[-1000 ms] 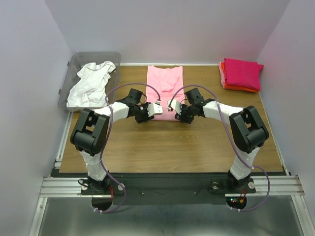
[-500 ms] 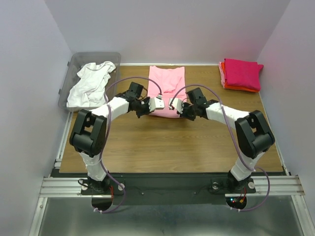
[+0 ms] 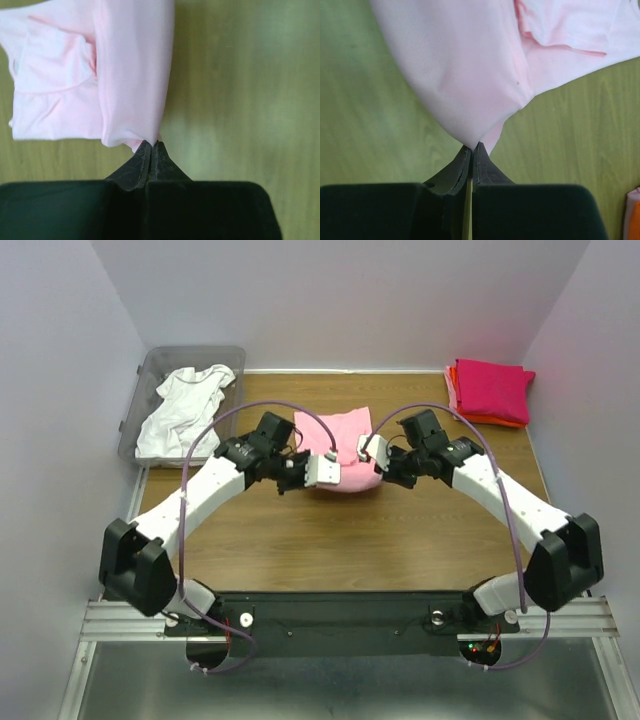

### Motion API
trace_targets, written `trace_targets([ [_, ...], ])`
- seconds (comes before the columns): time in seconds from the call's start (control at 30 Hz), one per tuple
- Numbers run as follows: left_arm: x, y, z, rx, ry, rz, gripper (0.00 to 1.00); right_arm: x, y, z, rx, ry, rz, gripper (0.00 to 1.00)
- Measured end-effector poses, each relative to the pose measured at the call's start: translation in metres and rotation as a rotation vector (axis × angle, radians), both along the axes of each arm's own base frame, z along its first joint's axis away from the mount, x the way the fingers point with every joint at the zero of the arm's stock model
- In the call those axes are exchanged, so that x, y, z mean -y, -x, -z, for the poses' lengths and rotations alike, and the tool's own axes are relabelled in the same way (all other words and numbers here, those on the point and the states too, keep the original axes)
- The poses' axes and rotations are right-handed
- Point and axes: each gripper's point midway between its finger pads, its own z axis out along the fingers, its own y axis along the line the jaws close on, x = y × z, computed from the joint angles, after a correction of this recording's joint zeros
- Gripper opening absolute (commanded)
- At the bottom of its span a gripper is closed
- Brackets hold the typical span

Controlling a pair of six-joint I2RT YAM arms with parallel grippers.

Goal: Fold and stack the t-shirts
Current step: Fold the tshirt

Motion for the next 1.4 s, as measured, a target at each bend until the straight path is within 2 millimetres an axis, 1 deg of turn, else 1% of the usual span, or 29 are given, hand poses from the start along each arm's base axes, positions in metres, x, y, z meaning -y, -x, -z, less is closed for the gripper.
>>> trace_targets([
  [0.03, 0.0, 0.01, 0.002, -0.016, -0.005, 0.014, 0.0, 0.001, 0.013, -0.005, -0.019, -0.002, -0.014, 0.01],
  [0.07, 0.001, 0.029, 0.003, -0.035, -0.01, 0.047, 0.0, 0.001, 0.028, -0.008, -0.05, -0.002, -0.033, 0.0],
  [0.1, 0.001, 0.041, 0.004, -0.05, -0.014, 0.066, 0.0, -0.001, 0.034, -0.014, -0.043, -0.008, -0.045, 0.01],
  [0.17, -0.003, 0.073, 0.007, -0.091, -0.019, 0.114, 0.0, -0.008, 0.069, -0.023, -0.063, -0.023, -0.104, 0.01],
  [0.2, -0.004, 0.085, 0.008, -0.109, -0.019, 0.131, 0.0, -0.01, 0.081, -0.023, -0.076, -0.024, -0.124, 0.01],
  [0.23, -0.006, 0.098, 0.006, -0.123, -0.014, 0.151, 0.0, -0.013, 0.104, -0.026, -0.099, -0.026, -0.164, 0.01],
  [0.27, -0.007, 0.108, 0.003, -0.133, -0.007, 0.167, 0.0, -0.015, 0.122, -0.028, -0.127, -0.029, -0.192, 0.01],
  [0.33, -0.007, 0.123, -0.005, -0.146, 0.014, 0.193, 0.0, -0.014, 0.143, -0.03, -0.171, -0.031, -0.213, 0.01],
  [0.4, -0.008, 0.13, -0.014, -0.163, 0.019, 0.194, 0.0, -0.012, 0.146, -0.031, -0.197, -0.018, -0.201, 0.01],
  [0.5, -0.004, 0.121, -0.025, -0.165, 0.023, 0.179, 0.0, -0.011, 0.134, -0.025, -0.209, 0.024, -0.178, 0.01],
  [0.6, -0.002, 0.096, -0.028, -0.188, 0.027, 0.134, 0.0, -0.01, 0.121, -0.011, -0.243, 0.061, -0.17, 0.01],
  [0.67, -0.003, 0.07, -0.02, -0.209, 0.023, 0.09, 0.0, -0.007, 0.102, 0.005, -0.276, 0.082, -0.152, 0.0],
  [0.77, -0.012, 0.033, 0.01, -0.295, 0.004, 0.019, 0.0, 0.003, 0.075, 0.032, -0.329, 0.097, -0.111, 0.01],
  [0.8, -0.013, 0.024, 0.018, -0.316, 0.006, 0.008, 0.0, 0.005, 0.066, 0.04, -0.344, 0.094, -0.105, 0.01],
  [0.87, -0.013, 0.003, 0.042, -0.368, 0.001, -0.017, 0.0, 0.005, 0.055, 0.051, -0.374, 0.09, -0.096, 0.01],
  [0.9, -0.013, -0.002, 0.049, -0.379, -0.002, -0.023, 0.0, 0.003, 0.044, 0.058, -0.381, 0.082, -0.09, 0.01],
  [0.97, -0.014, -0.014, 0.072, -0.416, -0.014, -0.044, 0.0, -0.001, 0.025, 0.073, -0.404, 0.077, -0.083, 0.01],
  [1.0, -0.015, -0.018, 0.083, -0.433, -0.02, -0.052, 0.0, -0.003, 0.018, 0.081, -0.412, 0.076, -0.08, 0.01],
  [1.07, -0.017, -0.024, 0.104, -0.463, -0.031, -0.065, 0.0, -0.005, 0.011, 0.096, -0.439, 0.078, -0.072, 0.01],
  [1.17, -0.02, -0.031, 0.125, -0.483, -0.045, -0.081, 0.0, -0.009, 0.007, 0.111, -0.486, 0.072, -0.055, 0.01],
  [1.23, -0.02, -0.031, 0.131, -0.485, -0.047, -0.082, 0.0, -0.011, 0.008, 0.112, -0.506, 0.054, -0.041, 0.01],
  [1.33, -0.023, -0.027, 0.131, -0.477, -0.041, -0.082, 0.02, -0.015, 0.01, 0.107, -0.522, 0.022, -0.022, 0.01],
  [1.37, -0.025, -0.023, 0.13, -0.476, -0.04, -0.081, 0.03, -0.016, 0.013, 0.104, -0.533, 0.008, -0.012, 0.09],
  [1.4, -0.027, -0.018, 0.128, -0.475, -0.038, -0.079, 0.15, -0.018, 0.016, 0.101, -0.537, -0.004, -0.007, 0.21],
])
